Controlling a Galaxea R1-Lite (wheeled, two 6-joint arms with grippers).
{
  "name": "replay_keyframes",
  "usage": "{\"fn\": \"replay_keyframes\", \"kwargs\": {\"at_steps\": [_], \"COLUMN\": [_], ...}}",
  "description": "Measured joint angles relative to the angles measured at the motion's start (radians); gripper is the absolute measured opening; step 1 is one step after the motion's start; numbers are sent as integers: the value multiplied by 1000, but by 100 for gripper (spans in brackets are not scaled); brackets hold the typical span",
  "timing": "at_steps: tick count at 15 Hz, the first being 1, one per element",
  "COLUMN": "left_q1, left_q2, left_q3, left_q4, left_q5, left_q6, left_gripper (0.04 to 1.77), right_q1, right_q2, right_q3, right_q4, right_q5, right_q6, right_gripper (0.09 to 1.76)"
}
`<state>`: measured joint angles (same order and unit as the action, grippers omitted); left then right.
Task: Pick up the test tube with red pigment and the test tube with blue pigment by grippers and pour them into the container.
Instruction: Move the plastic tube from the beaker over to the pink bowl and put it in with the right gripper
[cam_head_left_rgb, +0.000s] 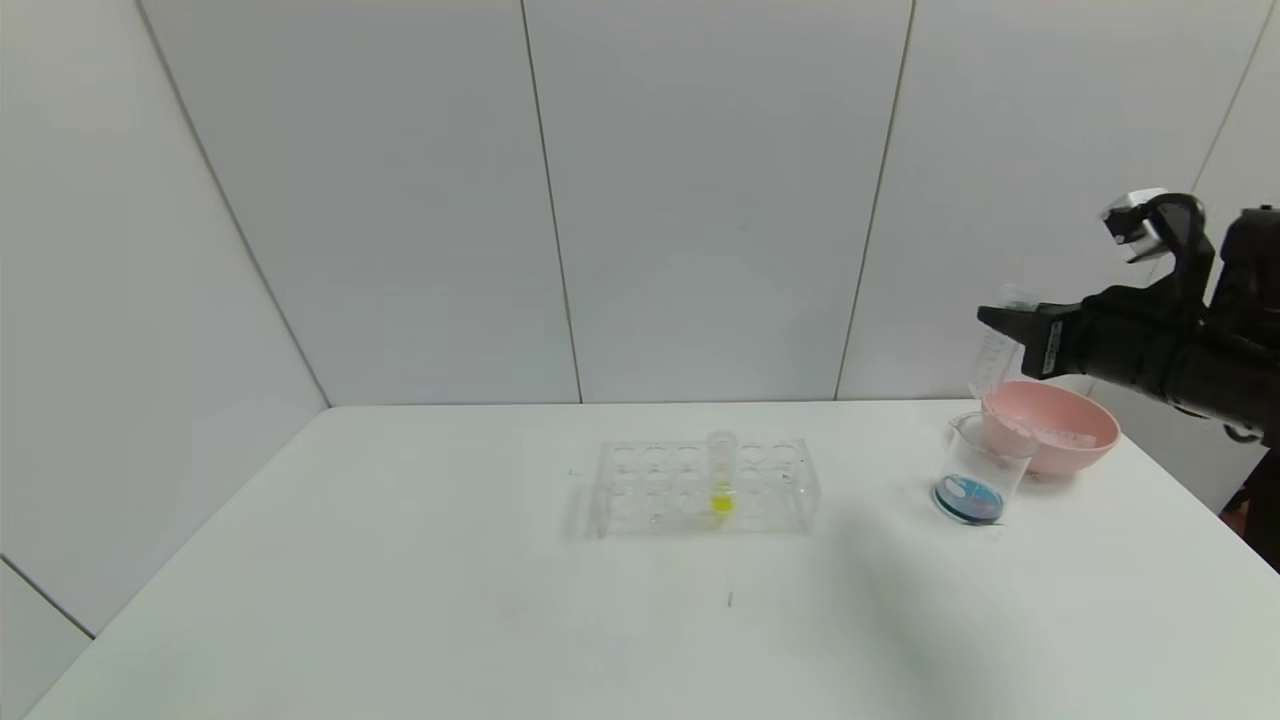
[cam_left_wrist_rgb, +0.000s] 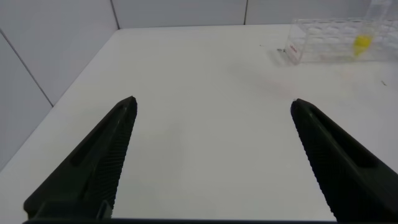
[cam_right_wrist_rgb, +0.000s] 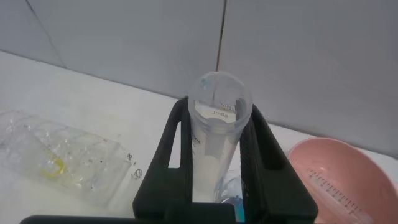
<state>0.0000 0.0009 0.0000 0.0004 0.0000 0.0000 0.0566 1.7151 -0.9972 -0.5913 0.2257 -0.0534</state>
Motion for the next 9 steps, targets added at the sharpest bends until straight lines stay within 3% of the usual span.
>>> {"fn": "replay_keyframes", "kwargs": {"at_steps": [2,4,6,9], "left_q1": [0,0,0,0], "left_q2": [0,0,0,0], "left_q3": [0,0,0,0], "left_q4": [0,0,0,0], "left_q5": [0,0,0,0], "left_q6": [0,0,0,0], "left_gripper": [176,176,176,176], "right_q1": [-1,-4,-22,-44], "right_q2": [-43,-79,-107,-117], "right_q3": [146,272,351,373], "right_q4": [-199,-316,-346,-345], "right_q5": [-2,-3,4,6], "right_q6": [20,39,45,45], "right_gripper": [50,50,50,50]}}
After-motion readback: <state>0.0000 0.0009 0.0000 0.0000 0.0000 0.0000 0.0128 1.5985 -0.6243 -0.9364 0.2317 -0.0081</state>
